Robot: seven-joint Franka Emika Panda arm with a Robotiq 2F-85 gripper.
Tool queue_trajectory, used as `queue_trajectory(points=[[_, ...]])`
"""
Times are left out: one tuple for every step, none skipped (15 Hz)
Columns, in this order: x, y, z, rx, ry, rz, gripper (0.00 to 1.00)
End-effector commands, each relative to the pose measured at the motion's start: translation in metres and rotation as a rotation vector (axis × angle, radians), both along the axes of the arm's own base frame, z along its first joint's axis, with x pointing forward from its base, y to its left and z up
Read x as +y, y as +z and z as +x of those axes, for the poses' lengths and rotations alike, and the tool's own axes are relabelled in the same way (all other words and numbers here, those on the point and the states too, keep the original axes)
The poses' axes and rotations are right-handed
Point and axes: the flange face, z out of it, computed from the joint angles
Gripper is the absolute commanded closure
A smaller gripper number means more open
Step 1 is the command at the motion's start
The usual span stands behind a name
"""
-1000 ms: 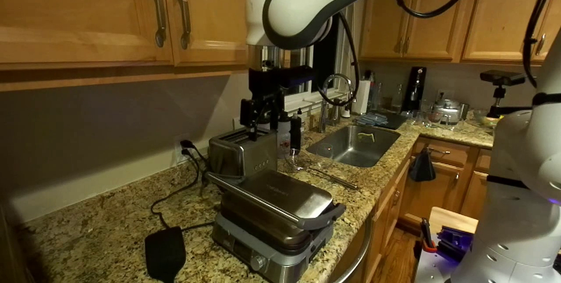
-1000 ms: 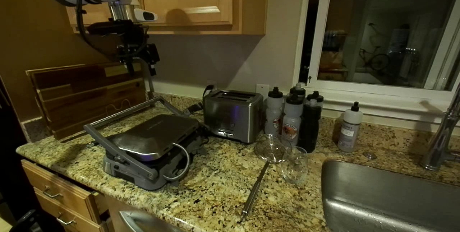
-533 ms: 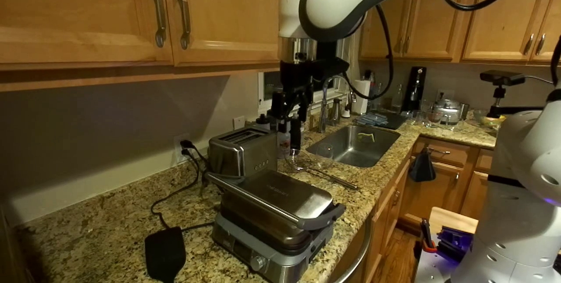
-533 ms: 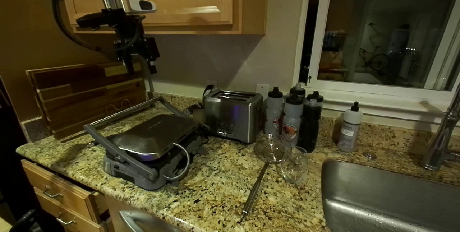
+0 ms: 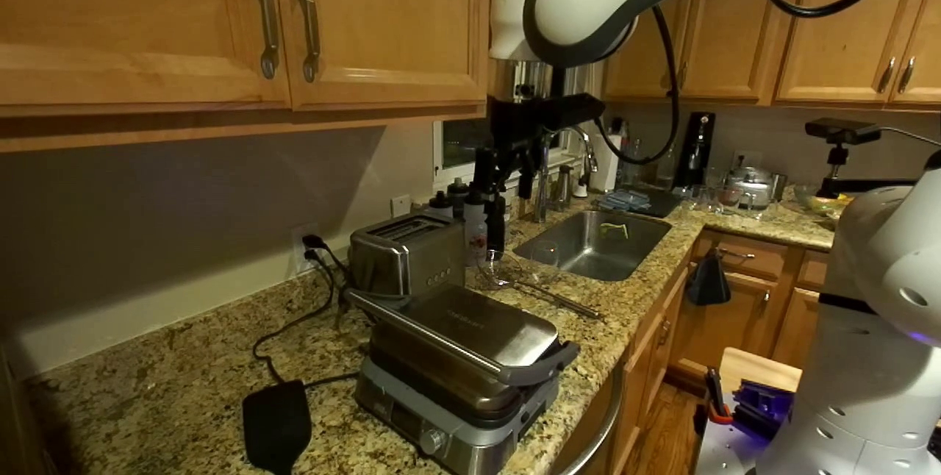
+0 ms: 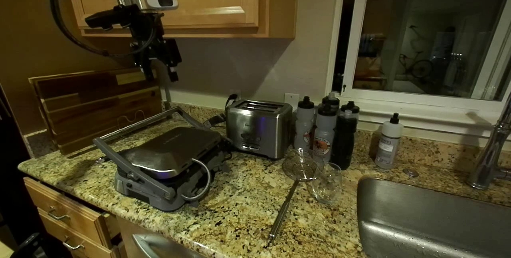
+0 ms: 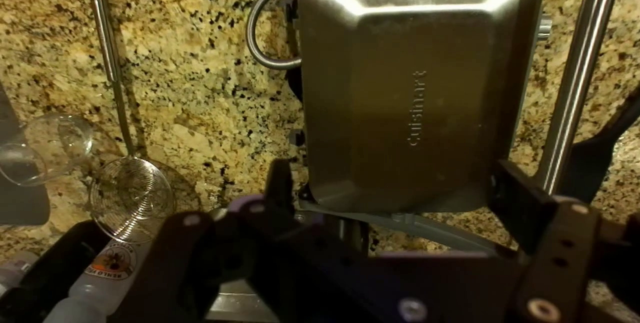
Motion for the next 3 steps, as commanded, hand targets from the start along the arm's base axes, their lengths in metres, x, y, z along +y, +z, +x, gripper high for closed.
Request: queue_trajectory(points=[[0.0000,0.0006,0.0001,0.001,0.000,0.000,0.00],[-0.0001,0.0006,0.0001,0.001,0.000,0.000,0.00],[-0.0001,0.0006,0.0001,0.001,0.000,0.000,0.00]])
